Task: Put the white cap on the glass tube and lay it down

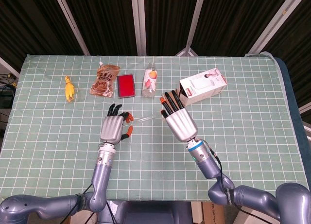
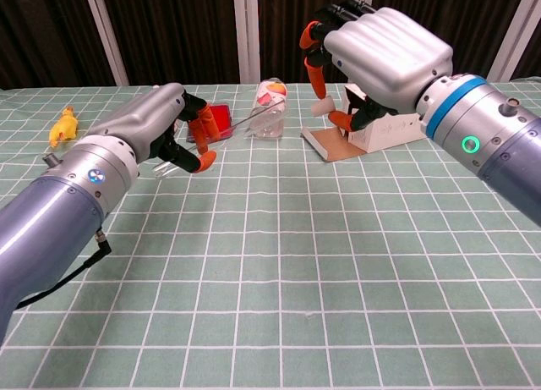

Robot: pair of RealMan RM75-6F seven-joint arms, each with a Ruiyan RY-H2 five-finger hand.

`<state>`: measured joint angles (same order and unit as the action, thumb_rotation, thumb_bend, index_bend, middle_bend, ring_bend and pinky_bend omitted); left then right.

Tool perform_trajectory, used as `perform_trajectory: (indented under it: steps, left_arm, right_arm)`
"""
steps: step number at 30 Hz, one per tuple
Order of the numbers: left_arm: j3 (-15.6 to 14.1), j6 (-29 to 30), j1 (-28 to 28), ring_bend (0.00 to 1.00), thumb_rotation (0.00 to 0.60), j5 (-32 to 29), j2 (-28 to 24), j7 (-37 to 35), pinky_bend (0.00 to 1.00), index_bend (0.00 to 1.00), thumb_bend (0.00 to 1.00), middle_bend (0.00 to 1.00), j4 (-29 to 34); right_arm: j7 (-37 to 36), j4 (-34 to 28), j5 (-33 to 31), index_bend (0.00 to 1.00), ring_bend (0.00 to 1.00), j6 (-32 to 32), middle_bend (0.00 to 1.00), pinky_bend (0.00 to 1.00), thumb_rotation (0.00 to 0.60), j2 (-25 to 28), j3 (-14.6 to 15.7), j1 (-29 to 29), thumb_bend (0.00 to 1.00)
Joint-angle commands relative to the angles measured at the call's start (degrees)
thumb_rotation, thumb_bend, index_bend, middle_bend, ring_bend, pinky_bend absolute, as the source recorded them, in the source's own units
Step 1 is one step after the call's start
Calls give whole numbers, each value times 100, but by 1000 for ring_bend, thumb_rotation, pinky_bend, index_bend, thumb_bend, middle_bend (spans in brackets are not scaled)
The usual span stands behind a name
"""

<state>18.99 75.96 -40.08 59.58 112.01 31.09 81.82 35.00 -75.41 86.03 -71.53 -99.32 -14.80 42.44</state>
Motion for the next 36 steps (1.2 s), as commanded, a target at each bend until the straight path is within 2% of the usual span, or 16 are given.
perform_trajectory:
  steps: [1,14,36]
  left_arm:
    - [-16,33,9,116,600,78,64,-95,10,499,788,506,-53]
    - [-61,74,69,116,600,230,147,-188,9,500,789,506,-95]
    - [-24,53,98,116,600,328,187,-155,9,500,789,505,-87]
  right_arm:
    - [9,58,-19,614,15,12,205,0,600,-47,-10,38,396]
    - [49,171,-134,614,15,-23,205,0,600,-136,-76,128,396]
    - [68,-81,-412,614,15,-136,205,0,600,-173,-102,70,396]
